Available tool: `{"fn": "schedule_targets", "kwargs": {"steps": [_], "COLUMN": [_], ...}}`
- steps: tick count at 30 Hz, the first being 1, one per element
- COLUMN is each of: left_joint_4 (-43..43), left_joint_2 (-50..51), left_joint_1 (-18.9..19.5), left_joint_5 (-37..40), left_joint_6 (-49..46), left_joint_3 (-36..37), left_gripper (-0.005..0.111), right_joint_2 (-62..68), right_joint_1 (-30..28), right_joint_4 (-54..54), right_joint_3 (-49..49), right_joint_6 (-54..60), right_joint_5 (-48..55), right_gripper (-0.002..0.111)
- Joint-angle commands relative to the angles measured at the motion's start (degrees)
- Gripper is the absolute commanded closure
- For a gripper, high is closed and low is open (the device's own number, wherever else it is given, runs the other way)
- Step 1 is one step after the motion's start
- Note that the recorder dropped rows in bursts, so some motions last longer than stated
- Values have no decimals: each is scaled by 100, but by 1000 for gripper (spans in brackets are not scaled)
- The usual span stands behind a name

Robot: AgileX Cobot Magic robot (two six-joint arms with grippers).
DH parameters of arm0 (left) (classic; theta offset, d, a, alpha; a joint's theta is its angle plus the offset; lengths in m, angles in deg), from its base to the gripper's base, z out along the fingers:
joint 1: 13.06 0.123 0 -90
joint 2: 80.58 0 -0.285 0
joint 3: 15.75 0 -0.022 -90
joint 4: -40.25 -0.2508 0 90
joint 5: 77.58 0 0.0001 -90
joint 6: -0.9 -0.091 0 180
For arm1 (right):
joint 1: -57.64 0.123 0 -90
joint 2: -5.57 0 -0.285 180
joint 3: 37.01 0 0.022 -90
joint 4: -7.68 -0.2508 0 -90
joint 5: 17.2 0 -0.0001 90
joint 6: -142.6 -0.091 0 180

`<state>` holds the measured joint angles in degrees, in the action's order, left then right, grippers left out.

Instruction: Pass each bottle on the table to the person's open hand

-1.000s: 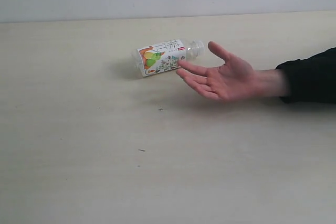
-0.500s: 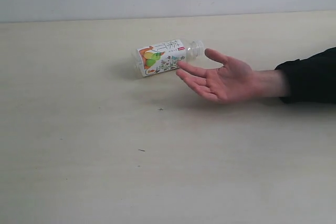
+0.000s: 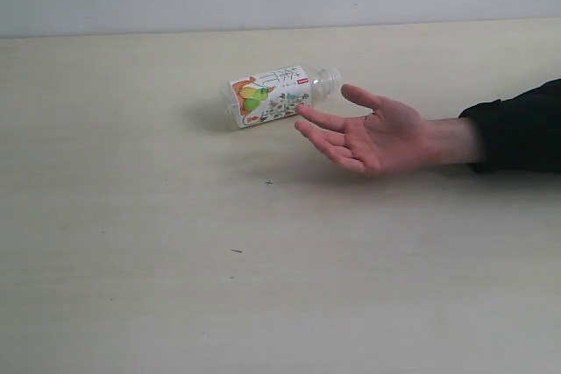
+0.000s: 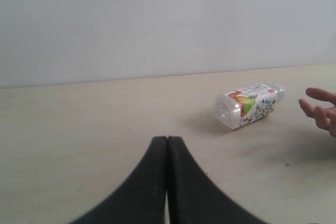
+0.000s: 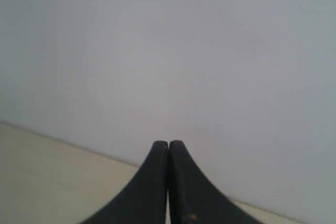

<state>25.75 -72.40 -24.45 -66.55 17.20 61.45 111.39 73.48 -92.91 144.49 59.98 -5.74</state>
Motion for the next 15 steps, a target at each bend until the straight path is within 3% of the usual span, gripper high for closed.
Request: {"fn": "schedule_targets", "kwargs": {"steps": [1,5,9,12,15], "left_joint_4": [3,3,3,3,3], "left_joint_2": [-39,-39,-39,-39,-39], "left_joint_1": [-2,-2,-2,-2,-2], "left_joint_5": [-20,-20,-20,-20,-20], "left_joint_6": [40,40,40,40,40], "left_joint_3": [1,1,1,1,1], "left_gripper": [107,107,107,107,107], "right_joint_2": [483,1121,1596,1717,1731], "right_joint_1": [-226,-269,-45,98,153], "right_joint_4": [1870,5531,9005,10459,10898], "right_joint_3": [384,1437,2375,2518,2518], "right_joint_6": [-2266,-5457,-7225,-7415,-6755], "right_joint_5": [2018,3787,4930,4861,4432], "right_gripper": [108,108,107,97,89]}}
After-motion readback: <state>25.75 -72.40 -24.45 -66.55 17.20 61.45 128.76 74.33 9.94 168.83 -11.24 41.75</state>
